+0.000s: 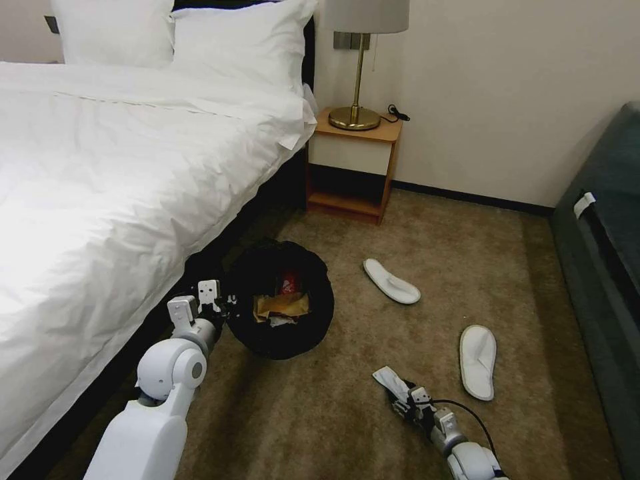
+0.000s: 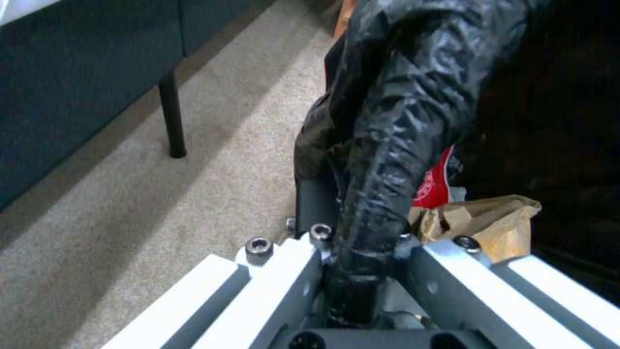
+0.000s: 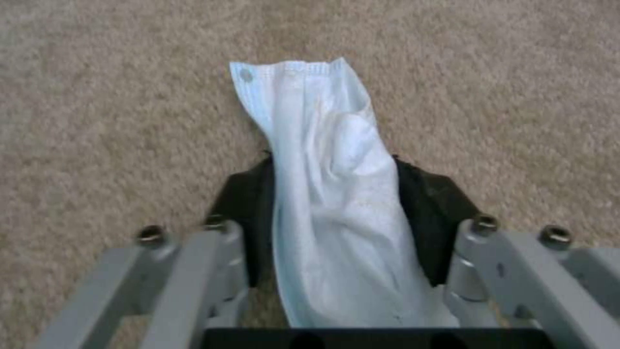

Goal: Pick up the trash bin, then pick up the garbage on the floor and place it into the trash bin.

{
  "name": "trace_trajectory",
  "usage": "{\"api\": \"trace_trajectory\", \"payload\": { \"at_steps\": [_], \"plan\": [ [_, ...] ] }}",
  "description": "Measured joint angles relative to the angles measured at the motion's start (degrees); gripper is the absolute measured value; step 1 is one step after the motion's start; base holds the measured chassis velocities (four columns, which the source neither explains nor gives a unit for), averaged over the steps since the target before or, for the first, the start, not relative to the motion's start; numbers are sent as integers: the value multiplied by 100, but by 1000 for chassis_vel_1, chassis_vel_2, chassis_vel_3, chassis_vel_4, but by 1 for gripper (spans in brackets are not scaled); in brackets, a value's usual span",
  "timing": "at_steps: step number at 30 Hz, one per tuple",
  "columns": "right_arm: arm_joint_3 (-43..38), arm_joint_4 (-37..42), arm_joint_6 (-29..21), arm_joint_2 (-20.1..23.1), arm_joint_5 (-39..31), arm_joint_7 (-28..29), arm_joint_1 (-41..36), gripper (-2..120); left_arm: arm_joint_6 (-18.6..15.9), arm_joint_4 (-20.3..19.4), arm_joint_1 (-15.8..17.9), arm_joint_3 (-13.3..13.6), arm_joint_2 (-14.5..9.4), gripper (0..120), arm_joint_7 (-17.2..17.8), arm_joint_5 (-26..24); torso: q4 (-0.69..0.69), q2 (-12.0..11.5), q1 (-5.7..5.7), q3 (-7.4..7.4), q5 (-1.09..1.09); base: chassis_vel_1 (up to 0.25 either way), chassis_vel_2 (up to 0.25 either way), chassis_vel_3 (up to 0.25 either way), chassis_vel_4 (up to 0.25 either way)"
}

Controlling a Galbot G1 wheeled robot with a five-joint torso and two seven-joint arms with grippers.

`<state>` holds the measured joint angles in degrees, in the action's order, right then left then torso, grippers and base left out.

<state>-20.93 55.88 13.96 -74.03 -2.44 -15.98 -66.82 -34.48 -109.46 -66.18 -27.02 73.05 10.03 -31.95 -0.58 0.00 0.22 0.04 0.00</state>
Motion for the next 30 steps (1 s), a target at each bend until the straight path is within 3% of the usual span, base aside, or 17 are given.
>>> {"api": "trace_trajectory", "payload": {
  "at_steps": [2,8,10,25,30],
  "plan": [
    [3,25,1,-6,-7,33,-2,32,1,-10,0,-7,-28,0,4,-13,0,0,0,0,0,0,0,0,0],
    [5,43,30,25,-35,89,-25,15,1,-12,17,-9,-57,0,10,-33,0,0,0,0,0,0,0,0,0],
    [4,66,38,47,-63,120,-41,1,2,25,20,16,-44,0,13,-34,0,0,0,0,0,0,0,0,0],
    [52,120,99,67,-102,148,-22,0,2,91,28,-16,-7,0,20,-30,0,0,0,0,1,0,0,0,0],
    [117,531,164,177,-196,243,-101,0,2,154,-23,32,19,0,31,-23,0,0,0,0,1,0,0,0,0]
  ]
}}
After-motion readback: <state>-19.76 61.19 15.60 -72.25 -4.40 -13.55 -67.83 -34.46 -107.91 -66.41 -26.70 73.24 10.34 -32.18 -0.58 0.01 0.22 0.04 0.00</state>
